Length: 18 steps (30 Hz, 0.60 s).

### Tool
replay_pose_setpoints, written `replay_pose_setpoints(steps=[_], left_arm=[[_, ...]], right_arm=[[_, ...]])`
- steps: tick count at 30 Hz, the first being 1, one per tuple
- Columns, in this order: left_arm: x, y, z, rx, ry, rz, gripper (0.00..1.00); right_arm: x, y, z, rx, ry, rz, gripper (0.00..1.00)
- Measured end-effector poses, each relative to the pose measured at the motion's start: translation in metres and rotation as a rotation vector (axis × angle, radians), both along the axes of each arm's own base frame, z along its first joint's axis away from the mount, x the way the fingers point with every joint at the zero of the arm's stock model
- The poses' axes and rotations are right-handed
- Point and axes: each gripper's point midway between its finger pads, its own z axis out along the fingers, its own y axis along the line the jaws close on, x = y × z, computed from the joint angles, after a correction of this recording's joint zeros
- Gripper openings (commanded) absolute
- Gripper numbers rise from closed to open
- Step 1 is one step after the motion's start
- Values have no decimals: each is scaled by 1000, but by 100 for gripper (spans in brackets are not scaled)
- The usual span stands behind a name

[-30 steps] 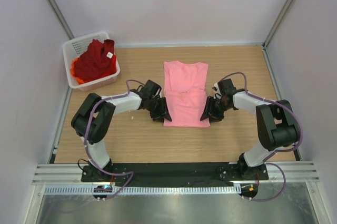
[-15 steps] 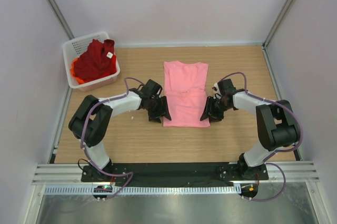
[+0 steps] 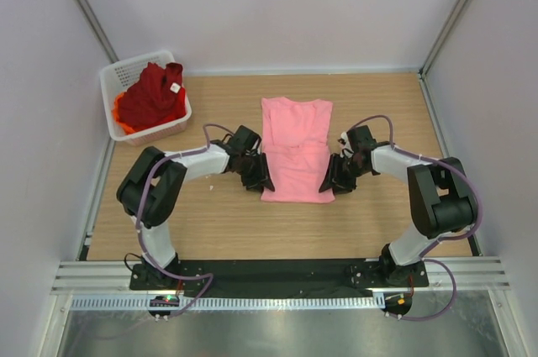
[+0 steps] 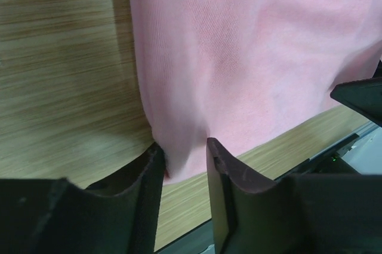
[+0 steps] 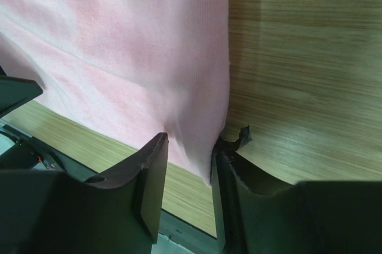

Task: Fold and stack the t-shirts
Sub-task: Fold the tshirt

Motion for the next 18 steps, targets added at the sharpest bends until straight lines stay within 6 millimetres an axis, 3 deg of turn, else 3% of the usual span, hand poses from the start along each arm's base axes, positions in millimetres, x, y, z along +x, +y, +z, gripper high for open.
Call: replay_pose_setpoints(steps=[3, 4, 6, 11, 18], left_arm=[[0, -2, -2, -11, 2, 1, 22], [0, -2, -3, -9, 2, 0, 11], [0, -3, -5, -10, 4, 0, 0], [0, -3, -5, -14, 0, 1, 0], [-16, 6, -3, 18, -19, 1, 0]], right_arm=[[1, 3, -1, 15, 0, 1, 29], [2, 3, -2, 15, -1, -1, 27], [2, 4, -4, 19, 2, -1, 19], [1, 3, -5, 12, 0, -5, 2], [-12, 2, 7, 0, -29, -2, 1]])
